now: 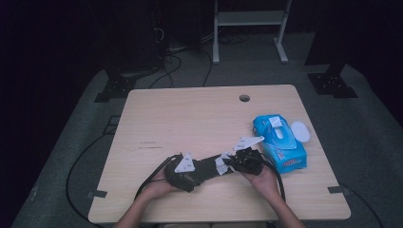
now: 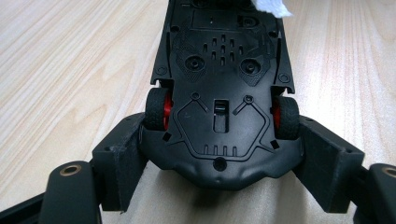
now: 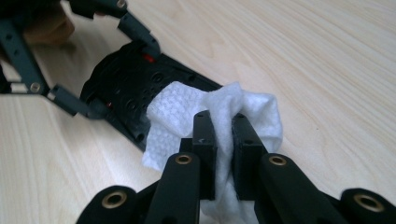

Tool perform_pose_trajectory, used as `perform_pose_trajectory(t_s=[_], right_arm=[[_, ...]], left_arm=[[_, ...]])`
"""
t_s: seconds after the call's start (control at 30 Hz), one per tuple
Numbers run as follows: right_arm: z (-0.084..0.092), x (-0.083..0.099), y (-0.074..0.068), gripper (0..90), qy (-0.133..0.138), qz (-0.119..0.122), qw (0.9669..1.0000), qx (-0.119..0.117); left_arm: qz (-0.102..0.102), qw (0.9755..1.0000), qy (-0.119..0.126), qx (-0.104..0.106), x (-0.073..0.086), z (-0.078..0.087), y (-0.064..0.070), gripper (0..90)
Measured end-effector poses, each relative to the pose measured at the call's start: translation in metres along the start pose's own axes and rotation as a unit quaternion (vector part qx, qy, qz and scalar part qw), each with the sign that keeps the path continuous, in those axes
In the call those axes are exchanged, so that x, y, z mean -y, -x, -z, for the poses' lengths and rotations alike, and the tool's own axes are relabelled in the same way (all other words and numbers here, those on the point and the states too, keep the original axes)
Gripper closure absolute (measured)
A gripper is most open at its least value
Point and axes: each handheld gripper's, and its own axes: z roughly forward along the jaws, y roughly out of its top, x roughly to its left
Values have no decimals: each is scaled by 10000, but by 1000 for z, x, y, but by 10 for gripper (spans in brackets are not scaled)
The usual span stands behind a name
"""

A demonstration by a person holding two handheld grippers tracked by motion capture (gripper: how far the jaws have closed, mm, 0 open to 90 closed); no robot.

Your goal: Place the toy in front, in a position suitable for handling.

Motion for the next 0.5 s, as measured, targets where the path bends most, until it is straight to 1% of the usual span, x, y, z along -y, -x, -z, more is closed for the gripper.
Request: perform_pose_trajectory(t_s=[0.07,0.13,0.17,0.2,0.23,0.3,0.33,0.37,0.4,0.43,0.5], right_arm=[[3,0,2,817,-88,1,10000,-41],[8,3,10,817,-146,-165,9998,-33],[10,5,13,817,-193,-218,9995,-80],[12,6,13,817,-169,-226,9995,-140],[13,6,11,817,-155,-157,9995,-213],[14,4,1,817,-84,116,9988,-475],[12,1,-5,817,-132,311,9986,-401],[12,0,-7,817,-191,402,9985,-327],[12,0,-7,817,-203,414,9985,-302],[13,1,-3,817,-196,327,9988,-303],[15,6,11,817,-241,51,9995,-213]], left_arm=[[18,10000,4,10,0,0,0,238],[29,10000,18,11,0,1,0,238],[18,10000,28,19,0,0,0,238],[27,10000,33,28,0,0,0,238],[11,10000,32,28,0,0,0,238],[41,10000,39,48,0,-1,-1,238],[47,10000,38,50,0,0,-1,238],[59,10000,35,53,0,0,-1,238],[71,10000,35,56,0,0,-1,238],[78,9999,31,58,0,0,-1,238],[86,9999,35,64,0,0,-1,238]])
